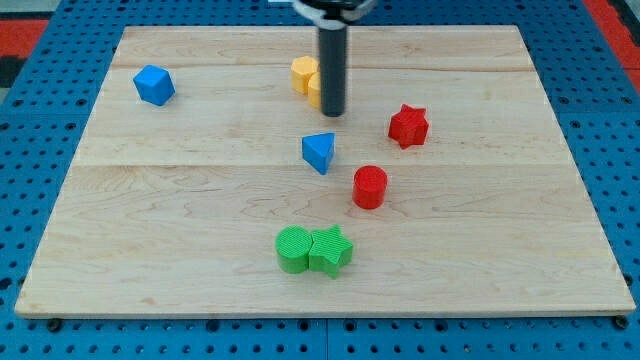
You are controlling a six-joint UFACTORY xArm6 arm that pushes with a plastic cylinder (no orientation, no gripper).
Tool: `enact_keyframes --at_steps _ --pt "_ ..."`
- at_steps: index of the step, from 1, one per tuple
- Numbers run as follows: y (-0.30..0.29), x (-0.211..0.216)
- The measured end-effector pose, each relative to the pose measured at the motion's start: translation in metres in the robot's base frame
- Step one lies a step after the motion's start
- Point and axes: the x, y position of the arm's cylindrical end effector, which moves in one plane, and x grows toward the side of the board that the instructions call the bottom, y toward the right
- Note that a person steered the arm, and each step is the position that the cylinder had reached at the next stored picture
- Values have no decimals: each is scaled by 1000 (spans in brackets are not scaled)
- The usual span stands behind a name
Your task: Move the blue triangle to the bottom left
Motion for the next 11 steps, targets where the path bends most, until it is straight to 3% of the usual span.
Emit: enact_keyframes --at_steps 2,8,11 --pt "43 41" --pt "-84 67" --pt "-95 101"
